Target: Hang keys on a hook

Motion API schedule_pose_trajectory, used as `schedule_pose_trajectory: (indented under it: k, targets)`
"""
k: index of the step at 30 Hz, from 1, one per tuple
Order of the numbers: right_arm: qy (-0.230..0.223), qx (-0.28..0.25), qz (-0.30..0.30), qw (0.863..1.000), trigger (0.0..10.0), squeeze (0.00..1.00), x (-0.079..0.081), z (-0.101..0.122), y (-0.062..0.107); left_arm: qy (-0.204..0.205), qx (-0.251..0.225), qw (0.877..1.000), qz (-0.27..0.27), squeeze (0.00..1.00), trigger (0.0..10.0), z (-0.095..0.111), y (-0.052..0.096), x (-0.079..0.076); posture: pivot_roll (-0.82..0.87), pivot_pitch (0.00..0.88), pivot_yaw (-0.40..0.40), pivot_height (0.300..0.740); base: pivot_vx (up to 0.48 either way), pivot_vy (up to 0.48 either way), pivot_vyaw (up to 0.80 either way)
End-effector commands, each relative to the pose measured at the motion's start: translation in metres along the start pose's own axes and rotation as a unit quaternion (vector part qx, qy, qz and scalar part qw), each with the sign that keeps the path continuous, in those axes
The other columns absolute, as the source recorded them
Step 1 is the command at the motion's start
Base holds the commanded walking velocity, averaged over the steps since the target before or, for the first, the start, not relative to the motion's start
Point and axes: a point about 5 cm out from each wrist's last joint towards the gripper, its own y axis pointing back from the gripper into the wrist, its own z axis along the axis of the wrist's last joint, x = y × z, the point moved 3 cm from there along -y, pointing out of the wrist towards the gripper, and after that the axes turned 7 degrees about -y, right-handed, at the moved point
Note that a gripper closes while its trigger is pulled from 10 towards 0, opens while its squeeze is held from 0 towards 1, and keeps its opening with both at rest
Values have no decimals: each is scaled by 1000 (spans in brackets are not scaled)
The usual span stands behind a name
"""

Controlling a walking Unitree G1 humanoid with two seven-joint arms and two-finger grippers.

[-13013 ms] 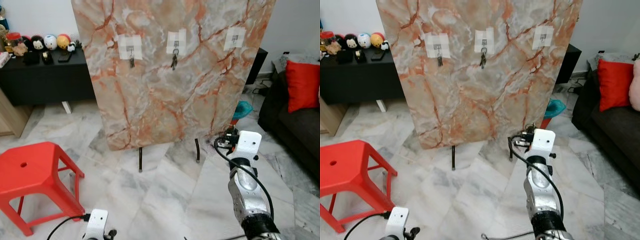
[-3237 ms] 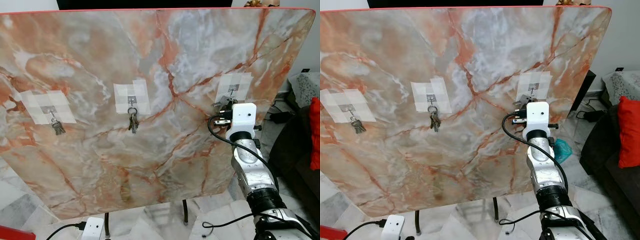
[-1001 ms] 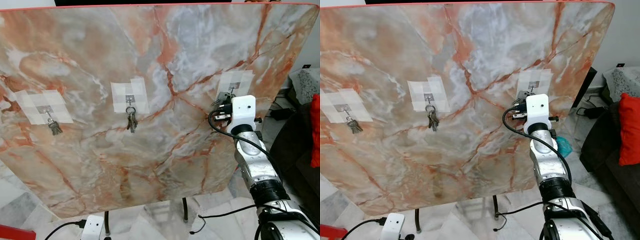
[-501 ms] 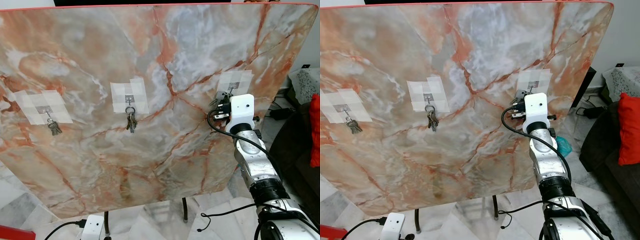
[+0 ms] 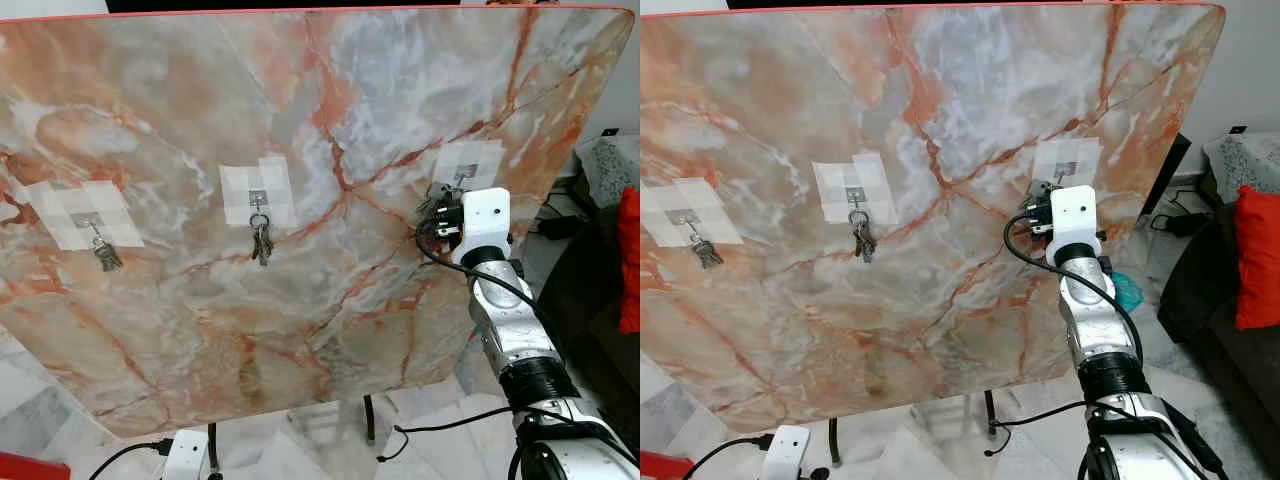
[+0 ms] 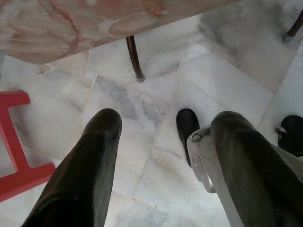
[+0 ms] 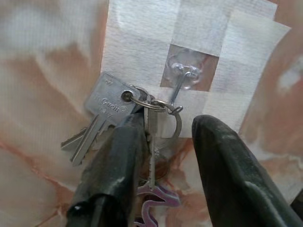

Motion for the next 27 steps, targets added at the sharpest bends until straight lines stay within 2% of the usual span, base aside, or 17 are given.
schedule_pose_trajectory:
  k: [1, 12, 21, 26, 27]
  targets:
    - [-5, -5, -4, 1000, 10000, 1000, -1, 4, 1, -14, 3, 1000, -1, 0, 10000, 0, 0, 0, 48, 0, -28, 740, 0, 0, 0]
    - [-4, 8, 15, 1000, 10000, 1000, 6, -5, 16, -14, 3, 1000, -2, 0, 10000, 0, 0, -1, 43, 0, -30, 740, 0, 0, 0]
    - [-5, 19, 11, 1000, 10000, 1000, 3, -12, 27, -13, 5, 1000, -2, 0, 10000, -1, 0, -1, 43, 0, -33, 740, 0, 0, 0]
    - [-6, 35, 5, 999, 10000, 1000, 3, -21, 39, -12, 7, 1000, -2, 0, 10000, -3, 0, -1, 48, 0, -37, 740, 0, 0, 0]
    - [-3, 43, 0, 999, 10000, 663, 1, -26, 43, -12, 8, 1000, -2, 0, 10000, -3, 0, -1, 50, 0, -38, 740, 0, 0, 0]
